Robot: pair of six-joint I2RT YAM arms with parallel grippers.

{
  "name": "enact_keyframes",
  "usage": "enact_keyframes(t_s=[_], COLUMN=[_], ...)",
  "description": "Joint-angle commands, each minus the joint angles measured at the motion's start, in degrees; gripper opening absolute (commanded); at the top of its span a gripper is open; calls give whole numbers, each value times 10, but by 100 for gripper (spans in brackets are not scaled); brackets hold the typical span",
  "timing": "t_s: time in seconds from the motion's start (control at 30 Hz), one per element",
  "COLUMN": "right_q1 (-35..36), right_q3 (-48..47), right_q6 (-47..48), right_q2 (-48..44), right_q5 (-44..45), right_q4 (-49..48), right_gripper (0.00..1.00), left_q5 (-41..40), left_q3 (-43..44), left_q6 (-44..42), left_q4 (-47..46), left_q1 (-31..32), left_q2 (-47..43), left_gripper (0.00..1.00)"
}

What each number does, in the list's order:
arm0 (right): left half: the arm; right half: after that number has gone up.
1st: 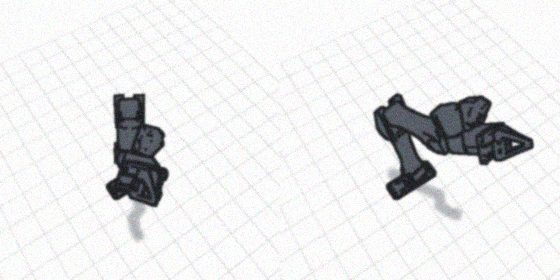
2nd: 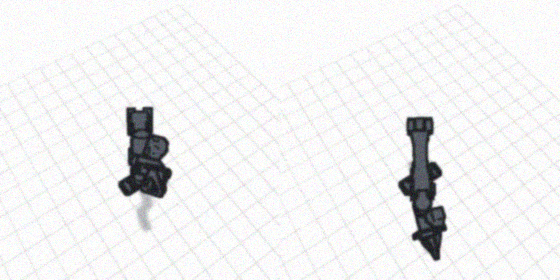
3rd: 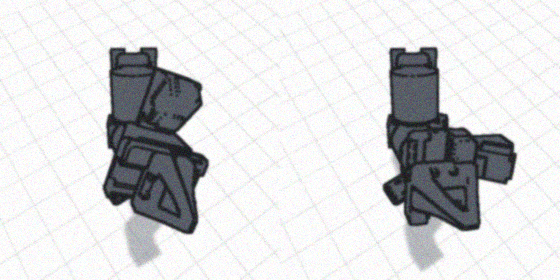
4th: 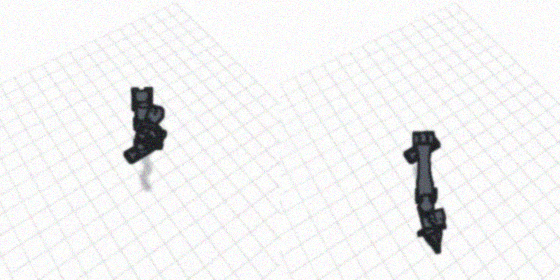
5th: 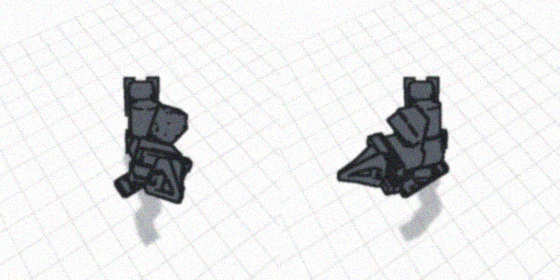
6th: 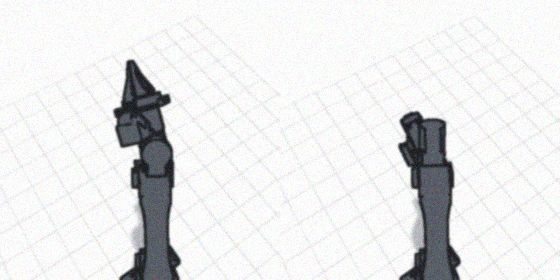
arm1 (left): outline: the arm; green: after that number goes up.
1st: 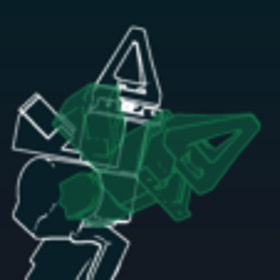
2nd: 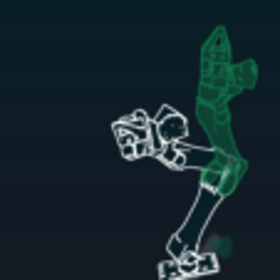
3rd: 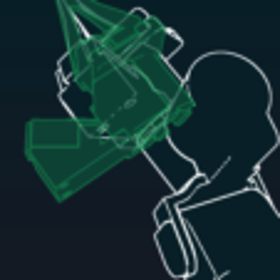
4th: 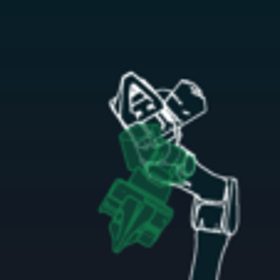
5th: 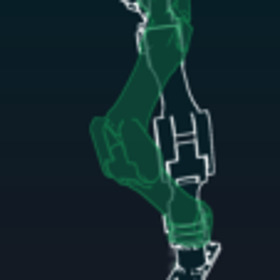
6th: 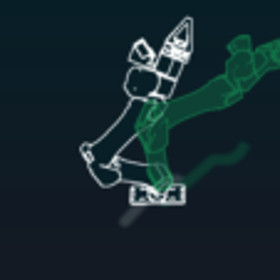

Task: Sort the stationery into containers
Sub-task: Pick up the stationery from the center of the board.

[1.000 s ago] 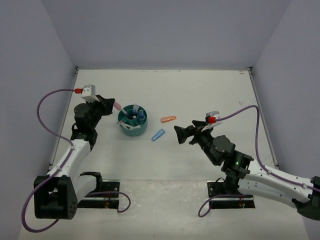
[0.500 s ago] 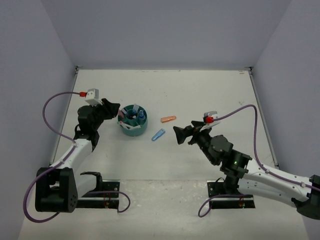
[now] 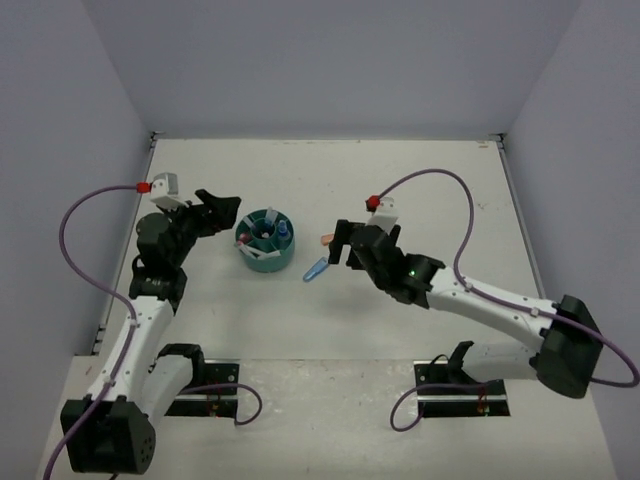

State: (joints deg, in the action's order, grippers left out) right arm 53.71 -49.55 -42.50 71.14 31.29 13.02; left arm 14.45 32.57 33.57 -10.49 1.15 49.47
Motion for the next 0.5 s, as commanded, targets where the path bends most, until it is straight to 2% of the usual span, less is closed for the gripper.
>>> enact_keyframes(t_s=[0.0,0.1,0.3,0.47], right_q1=[-91,-113,-130,-143], right_q3=[-92,-168,-334,-432], right_q6=[-145,-198,-297,-322], right_q2=[126,219,366,454], right_q5=[-139,-127,-102,-115], right_q4=[126,149,278,340], right_gripper=[99,96,79,75], left_q5=[-36,-33,1,48], left_q3=[69,96,125,111], left_q6=[34,5,-53,-83], left_q4=[157,218,306,331], left_q1=[-1,-1,-1,-1], left_q2=[-107,-156,-182,-179], left_gripper=[100,100,100,100])
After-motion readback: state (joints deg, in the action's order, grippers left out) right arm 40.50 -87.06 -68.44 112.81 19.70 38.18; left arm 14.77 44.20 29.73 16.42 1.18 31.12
